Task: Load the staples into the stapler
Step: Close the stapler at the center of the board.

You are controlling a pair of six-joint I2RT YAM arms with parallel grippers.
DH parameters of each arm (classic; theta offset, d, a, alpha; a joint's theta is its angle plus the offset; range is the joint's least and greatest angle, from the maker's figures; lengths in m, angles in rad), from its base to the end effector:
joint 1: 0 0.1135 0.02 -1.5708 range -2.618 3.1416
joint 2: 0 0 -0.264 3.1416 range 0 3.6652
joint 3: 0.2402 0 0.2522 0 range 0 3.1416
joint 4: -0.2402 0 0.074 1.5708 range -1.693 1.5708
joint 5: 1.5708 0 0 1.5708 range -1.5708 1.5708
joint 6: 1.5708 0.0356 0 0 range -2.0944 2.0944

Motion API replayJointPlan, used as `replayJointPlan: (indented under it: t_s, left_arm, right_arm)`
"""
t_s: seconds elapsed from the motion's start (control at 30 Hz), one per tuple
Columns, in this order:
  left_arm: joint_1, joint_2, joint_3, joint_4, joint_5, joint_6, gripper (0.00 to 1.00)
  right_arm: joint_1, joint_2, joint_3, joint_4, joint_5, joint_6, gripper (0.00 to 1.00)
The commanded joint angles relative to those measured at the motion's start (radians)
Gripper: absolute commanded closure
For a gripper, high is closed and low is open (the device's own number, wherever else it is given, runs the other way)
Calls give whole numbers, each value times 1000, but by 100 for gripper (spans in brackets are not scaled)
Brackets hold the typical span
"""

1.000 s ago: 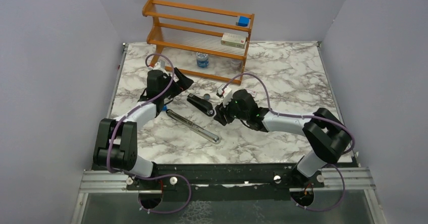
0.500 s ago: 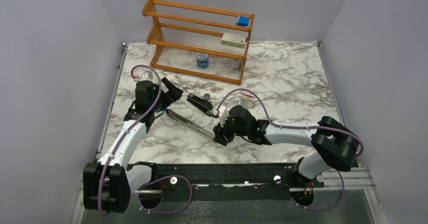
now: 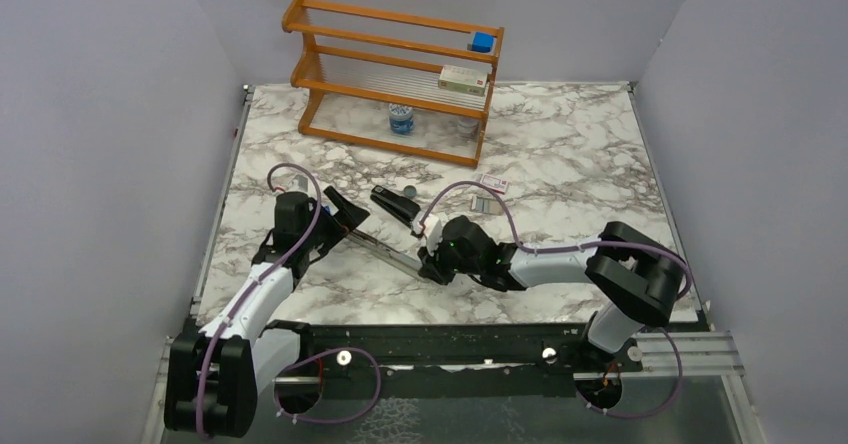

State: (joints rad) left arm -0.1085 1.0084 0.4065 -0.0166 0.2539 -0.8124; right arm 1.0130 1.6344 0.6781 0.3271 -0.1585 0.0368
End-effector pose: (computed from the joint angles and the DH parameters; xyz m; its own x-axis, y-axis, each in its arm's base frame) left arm 0.2013 -0.0309 0.1847 -0.6202 -0.6393 -0.4546 -0.2064 0.6921 -0.6916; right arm 0.1621 0.2705 0.1472 -0.3446 -0.4837 -0.8045 -0.8933 0.4325 0.1226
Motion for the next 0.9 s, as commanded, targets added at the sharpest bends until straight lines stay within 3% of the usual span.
replayJointPlan:
  t_s: [0.0, 0.1, 0.3, 0.53, 0.87]
  left_arm:
    - [5, -29, -57, 83, 53, -55, 1]
    - [4, -24, -130, 154, 86, -118, 1]
    - [4, -9, -264, 336, 98, -240, 1]
    - [4, 40, -307, 514, 23, -281, 1]
    - [6, 354, -320, 915, -23, -362, 1]
  right_arm:
    - [5, 50, 33, 42, 65, 17, 87]
    - [7, 90, 68, 24, 70, 25, 99]
    - [4, 118, 100, 16, 85, 69, 99]
    - [6, 127, 101, 18, 43, 75, 99]
    - [7, 126, 103, -8, 32, 65, 99]
